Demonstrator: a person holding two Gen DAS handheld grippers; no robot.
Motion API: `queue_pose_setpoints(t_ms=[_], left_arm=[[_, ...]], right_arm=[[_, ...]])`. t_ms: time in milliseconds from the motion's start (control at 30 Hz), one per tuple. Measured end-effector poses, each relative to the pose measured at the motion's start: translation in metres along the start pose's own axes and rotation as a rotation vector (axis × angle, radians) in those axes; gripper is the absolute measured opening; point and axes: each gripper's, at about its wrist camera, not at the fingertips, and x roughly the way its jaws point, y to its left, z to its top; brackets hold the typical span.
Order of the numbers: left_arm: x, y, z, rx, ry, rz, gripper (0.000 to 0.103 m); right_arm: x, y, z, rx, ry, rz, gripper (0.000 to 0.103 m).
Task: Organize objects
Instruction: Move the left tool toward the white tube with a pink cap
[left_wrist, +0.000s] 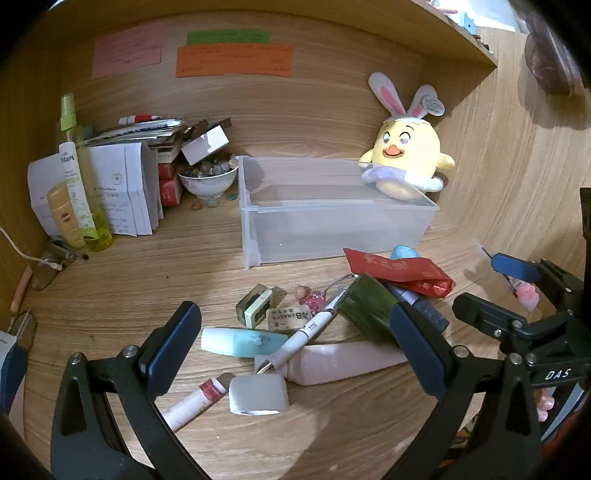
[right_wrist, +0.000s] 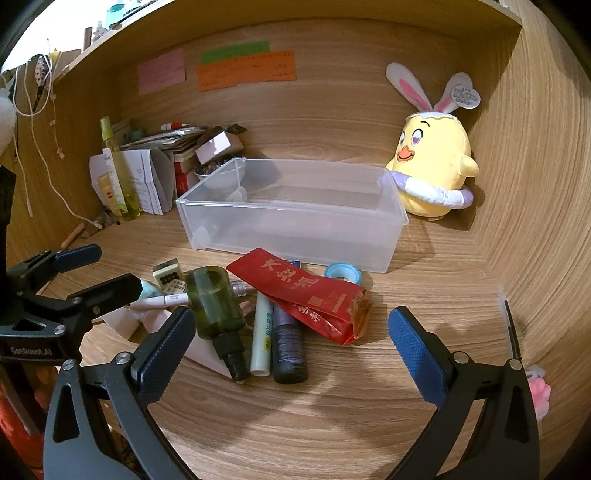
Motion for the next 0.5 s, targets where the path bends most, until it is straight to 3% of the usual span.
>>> queue_pose_setpoints(t_ms=[500], left_arm=[[-0.0007, -0.005, -0.0019, 0.016, 0.007, -0.018, 0.103]], right_arm=[[0.0002, -0.0021, -0.0011, 0.009, 0.006, 0.0, 0.103]])
